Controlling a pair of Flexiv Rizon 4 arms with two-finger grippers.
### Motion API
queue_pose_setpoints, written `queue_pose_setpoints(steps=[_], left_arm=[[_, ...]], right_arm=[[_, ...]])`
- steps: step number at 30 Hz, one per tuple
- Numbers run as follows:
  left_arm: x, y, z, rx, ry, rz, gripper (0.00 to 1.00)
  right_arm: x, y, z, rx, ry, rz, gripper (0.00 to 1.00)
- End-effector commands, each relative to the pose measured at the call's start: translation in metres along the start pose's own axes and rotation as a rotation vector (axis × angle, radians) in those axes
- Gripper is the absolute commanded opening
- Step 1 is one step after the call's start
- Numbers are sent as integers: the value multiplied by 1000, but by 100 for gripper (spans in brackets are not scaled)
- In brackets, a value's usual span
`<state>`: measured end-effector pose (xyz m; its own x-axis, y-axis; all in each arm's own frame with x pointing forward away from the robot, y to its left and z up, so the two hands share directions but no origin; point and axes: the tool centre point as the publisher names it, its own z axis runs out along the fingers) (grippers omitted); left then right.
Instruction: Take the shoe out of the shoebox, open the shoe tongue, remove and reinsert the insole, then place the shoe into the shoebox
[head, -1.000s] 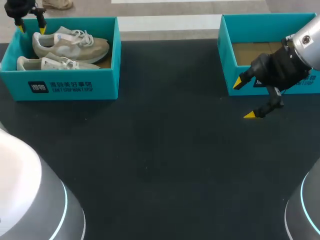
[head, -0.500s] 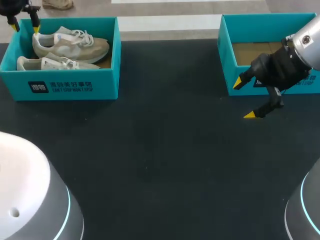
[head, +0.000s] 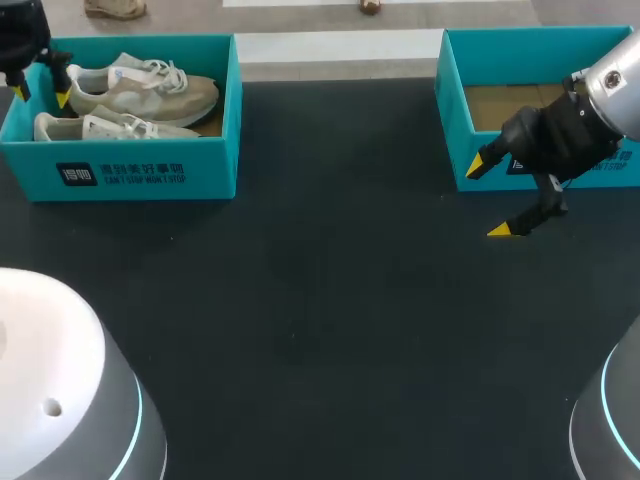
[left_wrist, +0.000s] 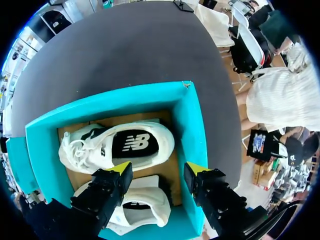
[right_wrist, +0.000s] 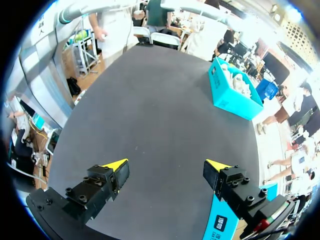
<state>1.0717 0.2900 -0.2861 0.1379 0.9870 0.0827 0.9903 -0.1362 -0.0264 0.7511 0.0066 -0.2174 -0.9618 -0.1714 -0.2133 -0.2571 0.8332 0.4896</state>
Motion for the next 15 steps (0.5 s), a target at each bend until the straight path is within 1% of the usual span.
queue_pose_setpoints(steps=[1,3,5,7,8,11,12,15], left_arm=[[-1,-21,2,-184,2,-6,63],[0,-23,4,-189,12,-9,64],[2,-22,8,-176,17,-22,62],[6,-21,11,-152,6,-41,57],[7,-21,12,-149,7,-43,56],[9,-21,18,-147,6,-48,56],[10,-21,22,-145,4,-47,58],[9,-21,29,-140,3,-54,57]], right_arm=[[0,0,1,2,0,0,100],[0,0,1,2,0,0,100],[0,0,1,2,0,0,100],[0,0,1,2,0,0,100],[0,0,1,2,0,0,100],[0,0,1,2,0,0,100],[0,0,1,2,0,0,100],[0,0,1,2,0,0,100]])
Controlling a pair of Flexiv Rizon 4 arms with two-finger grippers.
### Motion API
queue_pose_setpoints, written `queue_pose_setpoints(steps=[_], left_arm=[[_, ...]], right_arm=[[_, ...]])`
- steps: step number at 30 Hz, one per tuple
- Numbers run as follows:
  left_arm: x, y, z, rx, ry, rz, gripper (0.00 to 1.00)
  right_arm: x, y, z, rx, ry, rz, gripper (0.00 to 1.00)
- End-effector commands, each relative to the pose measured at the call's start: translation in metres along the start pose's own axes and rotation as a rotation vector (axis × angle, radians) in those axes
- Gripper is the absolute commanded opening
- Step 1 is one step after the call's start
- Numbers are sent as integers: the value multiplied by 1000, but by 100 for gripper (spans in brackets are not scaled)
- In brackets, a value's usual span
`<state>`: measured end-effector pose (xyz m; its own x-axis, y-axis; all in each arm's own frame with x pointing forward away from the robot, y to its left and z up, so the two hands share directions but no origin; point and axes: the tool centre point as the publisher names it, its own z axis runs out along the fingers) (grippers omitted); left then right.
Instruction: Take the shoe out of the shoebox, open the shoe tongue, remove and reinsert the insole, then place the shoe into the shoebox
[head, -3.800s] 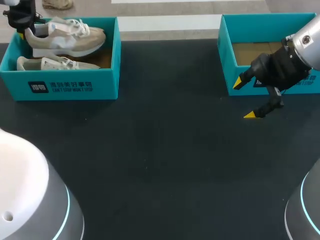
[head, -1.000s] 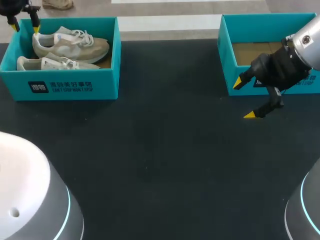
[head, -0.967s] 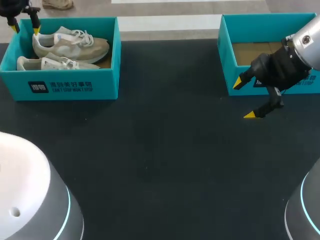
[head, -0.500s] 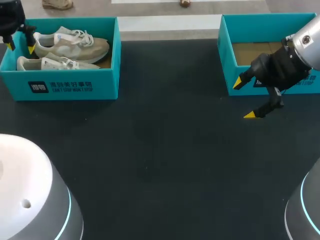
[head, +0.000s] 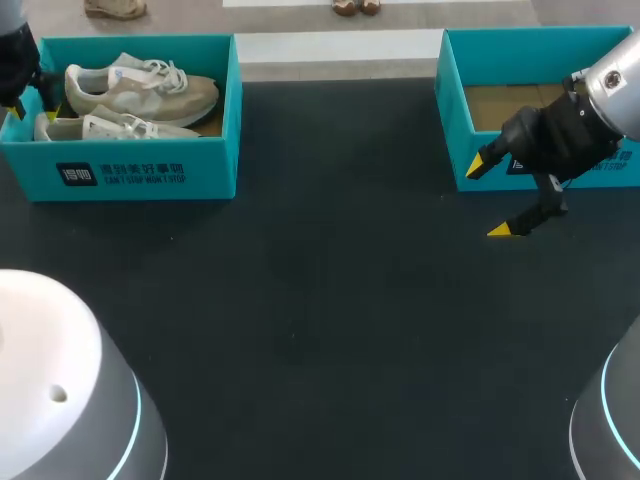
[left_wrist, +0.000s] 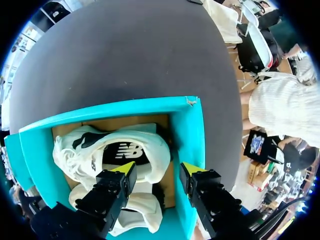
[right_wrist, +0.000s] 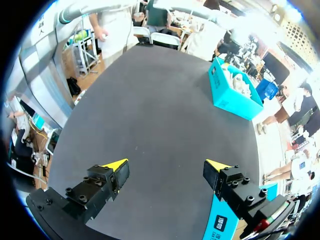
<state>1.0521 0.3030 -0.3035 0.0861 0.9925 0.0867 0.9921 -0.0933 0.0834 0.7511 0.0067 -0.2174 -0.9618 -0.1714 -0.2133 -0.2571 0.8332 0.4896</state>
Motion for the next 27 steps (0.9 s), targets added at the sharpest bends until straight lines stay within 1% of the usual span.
queue_pose_setpoints(steps=[1,9,11,14,16,19,20,21,22,23,24,27], left_arm=[[1,-1,12,-34,-2,-5,58],[-2,-1,29,-7,-7,-6,54],[-3,-2,33,-6,-5,-5,51],[-2,-3,39,4,-3,-8,52],[-2,-4,45,15,10,-11,49],[-2,-6,49,29,22,-7,45],[-2,-6,49,31,29,-6,38],[-1,-7,48,33,33,-5,33],[0,-7,46,38,37,-4,20],[1,-6,44,49,43,1,2],[1,-7,41,50,44,10,0],[5,-7,30,59,67,40,0]], right_arm=[[0,0,1,2,0,0,100],[0,0,1,2,0,0,100],[0,0,1,2,0,0,100],[0,0,1,2,0,0,100],[0,0,1,2,0,0,100],[0,0,1,2,0,0,100],[0,0,1,2,0,0,100],[0,0,1,2,0,0,100],[0,0,1,2,0,0,100],[0,0,1,2,0,0,100],[0,0,1,2,0,0,100],[0,0,1,2,0,0,100]])
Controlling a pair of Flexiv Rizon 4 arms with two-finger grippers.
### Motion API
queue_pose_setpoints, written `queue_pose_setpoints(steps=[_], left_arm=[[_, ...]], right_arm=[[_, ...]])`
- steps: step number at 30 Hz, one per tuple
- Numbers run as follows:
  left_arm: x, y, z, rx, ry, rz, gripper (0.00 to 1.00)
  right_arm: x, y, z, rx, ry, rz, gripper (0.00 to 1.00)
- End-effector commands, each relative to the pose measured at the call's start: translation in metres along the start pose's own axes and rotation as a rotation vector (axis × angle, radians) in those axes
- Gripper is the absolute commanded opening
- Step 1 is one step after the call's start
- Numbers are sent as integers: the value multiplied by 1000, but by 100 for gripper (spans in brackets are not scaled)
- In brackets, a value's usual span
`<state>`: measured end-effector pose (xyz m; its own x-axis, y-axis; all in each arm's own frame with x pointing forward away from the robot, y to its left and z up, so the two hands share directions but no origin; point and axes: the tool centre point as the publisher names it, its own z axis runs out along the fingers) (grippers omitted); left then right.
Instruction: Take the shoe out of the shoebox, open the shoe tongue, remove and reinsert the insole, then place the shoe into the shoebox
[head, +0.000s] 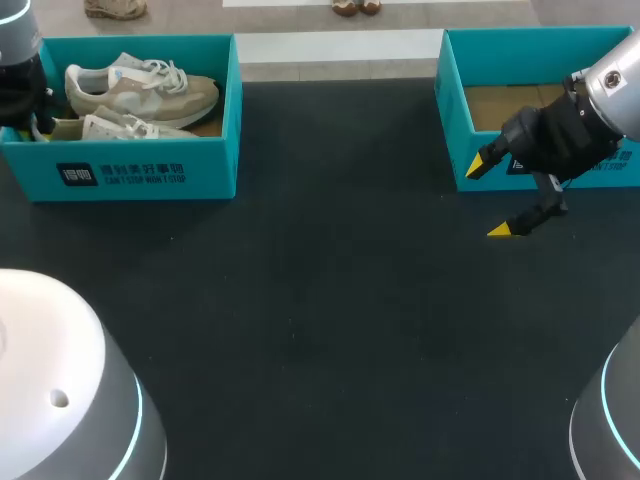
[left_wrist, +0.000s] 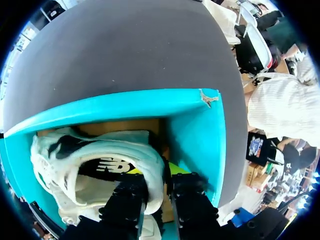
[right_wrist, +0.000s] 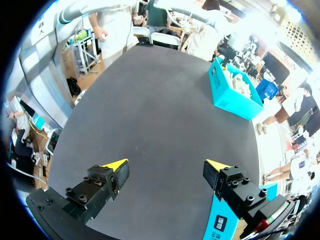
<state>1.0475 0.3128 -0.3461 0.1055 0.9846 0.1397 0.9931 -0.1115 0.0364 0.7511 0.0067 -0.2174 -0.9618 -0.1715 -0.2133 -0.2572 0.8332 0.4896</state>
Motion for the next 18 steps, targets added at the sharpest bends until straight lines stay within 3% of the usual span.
queue_pose_setpoints(steps=[1,9,18], left_arm=[[2,1,-18,23,25,27,0],[20,11,-88,121,60,5,0],[34,23,-169,153,77,-72,0]], right_arm=[[0,0,1,2,0,0,100],[0,0,1,2,0,0,100],[0,0,1,2,0,0,100]])
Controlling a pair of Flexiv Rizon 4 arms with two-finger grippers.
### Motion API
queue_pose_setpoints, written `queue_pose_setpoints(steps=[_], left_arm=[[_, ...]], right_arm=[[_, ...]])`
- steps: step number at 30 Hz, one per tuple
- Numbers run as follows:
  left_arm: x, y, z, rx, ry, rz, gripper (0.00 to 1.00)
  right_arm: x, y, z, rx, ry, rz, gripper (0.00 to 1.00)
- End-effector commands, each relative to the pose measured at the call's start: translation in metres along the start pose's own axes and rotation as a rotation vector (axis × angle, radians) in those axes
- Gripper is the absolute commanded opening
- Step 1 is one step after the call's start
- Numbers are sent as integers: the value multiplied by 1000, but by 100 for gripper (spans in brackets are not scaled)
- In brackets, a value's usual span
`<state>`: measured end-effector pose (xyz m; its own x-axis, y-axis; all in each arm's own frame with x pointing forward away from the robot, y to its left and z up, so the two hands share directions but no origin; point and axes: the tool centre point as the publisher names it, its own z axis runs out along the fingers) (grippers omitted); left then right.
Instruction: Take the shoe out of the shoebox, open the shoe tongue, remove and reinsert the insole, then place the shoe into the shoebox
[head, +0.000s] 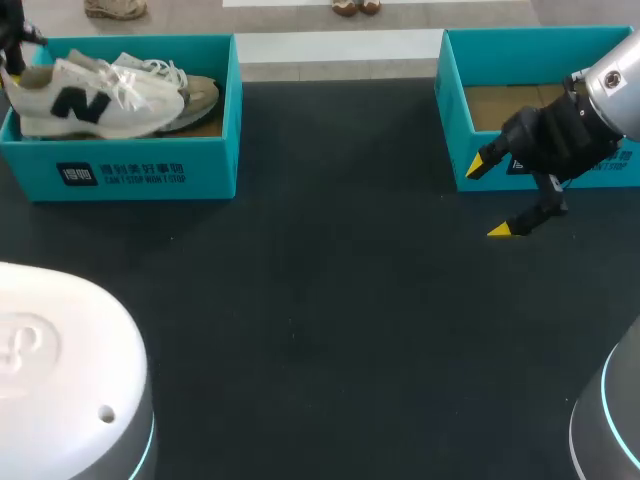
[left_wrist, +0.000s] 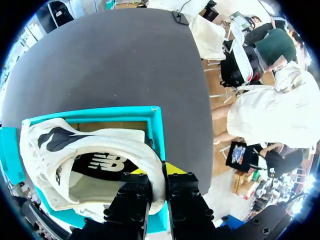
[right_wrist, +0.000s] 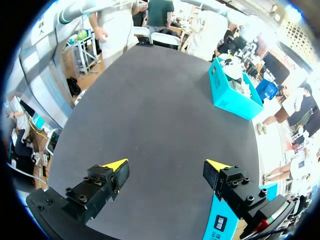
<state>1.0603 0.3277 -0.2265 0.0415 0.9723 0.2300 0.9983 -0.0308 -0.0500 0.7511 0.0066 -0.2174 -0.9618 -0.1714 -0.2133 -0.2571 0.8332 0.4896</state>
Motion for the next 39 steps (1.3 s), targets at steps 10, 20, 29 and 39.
queue_pose_setpoints(steps=[10,20,29,39], left_arm=[[10,3,-75,22,-26,-27,0],[10,3,-75,22,-26,-27,0],[-21,-53,-98,-56,-4,-58,0],[-81,-128,-124,-119,41,-128,0]], right_arm=[[0,0,1,2,0,0,100],[0,0,1,2,0,0,100],[0,0,1,2,0,0,100],[0,0,1,2,0,0,100]])
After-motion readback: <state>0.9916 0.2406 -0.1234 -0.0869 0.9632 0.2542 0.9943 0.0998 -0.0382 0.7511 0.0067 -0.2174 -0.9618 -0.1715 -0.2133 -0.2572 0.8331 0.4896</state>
